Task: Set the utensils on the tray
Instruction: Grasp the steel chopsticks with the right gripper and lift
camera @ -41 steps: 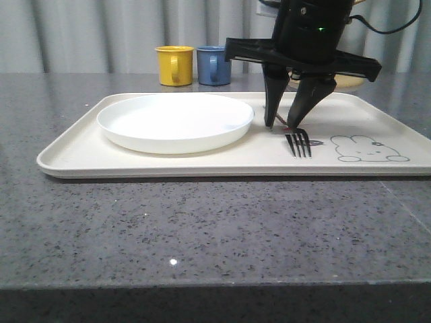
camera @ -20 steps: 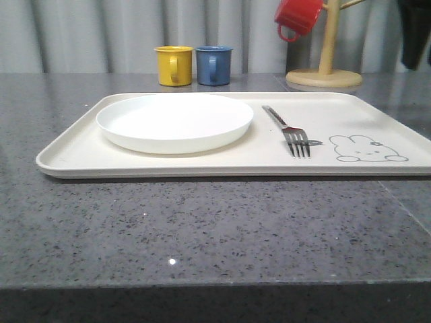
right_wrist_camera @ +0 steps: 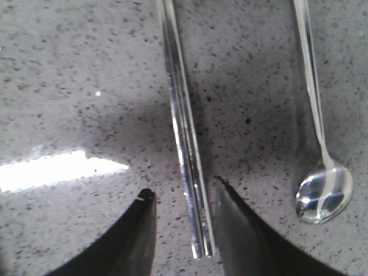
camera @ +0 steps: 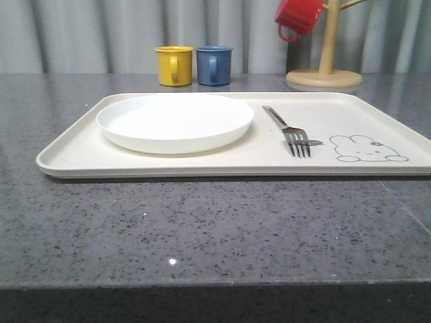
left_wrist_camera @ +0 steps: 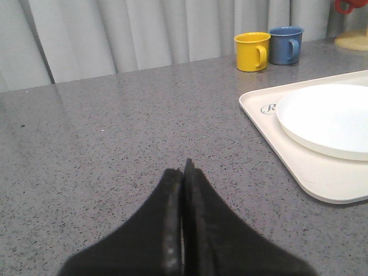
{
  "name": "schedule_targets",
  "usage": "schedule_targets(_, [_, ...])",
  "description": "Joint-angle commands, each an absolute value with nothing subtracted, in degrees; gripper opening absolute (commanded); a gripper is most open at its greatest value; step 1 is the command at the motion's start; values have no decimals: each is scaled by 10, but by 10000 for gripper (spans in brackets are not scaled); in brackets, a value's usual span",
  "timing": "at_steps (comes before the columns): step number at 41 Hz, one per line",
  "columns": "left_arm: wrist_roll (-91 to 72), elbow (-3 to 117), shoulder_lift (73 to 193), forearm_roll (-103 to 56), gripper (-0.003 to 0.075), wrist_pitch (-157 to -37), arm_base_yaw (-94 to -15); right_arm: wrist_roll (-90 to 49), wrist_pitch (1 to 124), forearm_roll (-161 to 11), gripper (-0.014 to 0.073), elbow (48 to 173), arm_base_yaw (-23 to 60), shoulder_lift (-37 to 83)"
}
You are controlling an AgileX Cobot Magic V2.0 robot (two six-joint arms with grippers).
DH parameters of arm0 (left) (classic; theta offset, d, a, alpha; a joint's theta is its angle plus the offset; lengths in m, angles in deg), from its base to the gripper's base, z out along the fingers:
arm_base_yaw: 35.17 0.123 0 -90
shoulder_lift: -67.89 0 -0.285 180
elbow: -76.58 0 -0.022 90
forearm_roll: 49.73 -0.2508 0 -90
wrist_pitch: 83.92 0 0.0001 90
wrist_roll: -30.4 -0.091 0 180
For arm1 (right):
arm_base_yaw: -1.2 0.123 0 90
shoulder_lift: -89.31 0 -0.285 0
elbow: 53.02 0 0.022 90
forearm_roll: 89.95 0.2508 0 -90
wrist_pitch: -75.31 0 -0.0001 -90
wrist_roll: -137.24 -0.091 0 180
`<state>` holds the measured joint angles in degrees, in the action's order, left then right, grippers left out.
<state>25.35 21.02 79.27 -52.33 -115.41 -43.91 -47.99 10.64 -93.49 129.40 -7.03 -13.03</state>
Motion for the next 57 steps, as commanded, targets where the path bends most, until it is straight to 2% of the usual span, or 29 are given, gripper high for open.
schedule_targets(1, [259, 225, 799, -523, -18, -1107, -437, -465, 130, -942, 288, 1304, -77, -122])
schedule_targets(24, [259, 225, 799, -523, -18, -1107, -437, -464, 138, -942, 278, 1303, -78, -173])
schedule_targets(27, [259, 225, 799, -523, -18, -1107, -437, -464, 133, -942, 239, 1303, -78, -173])
schedule_targets(34, [259, 225, 799, -523, -18, -1107, -437, -464, 123, -942, 55, 1303, -78, -173])
schedule_targets(37, [259, 225, 799, -523, -18, -1107, -437, -464, 123, -942, 20, 1303, -78, -173])
schedule_targets(50, [259, 225, 799, -523, -18, -1107, -437, -476, 91, -931, 22, 1328, -75, -125])
schedule_targets(57, [259, 225, 799, -523, -18, -1107, -437, -481, 39, -908, 22, 1371, -42, -99])
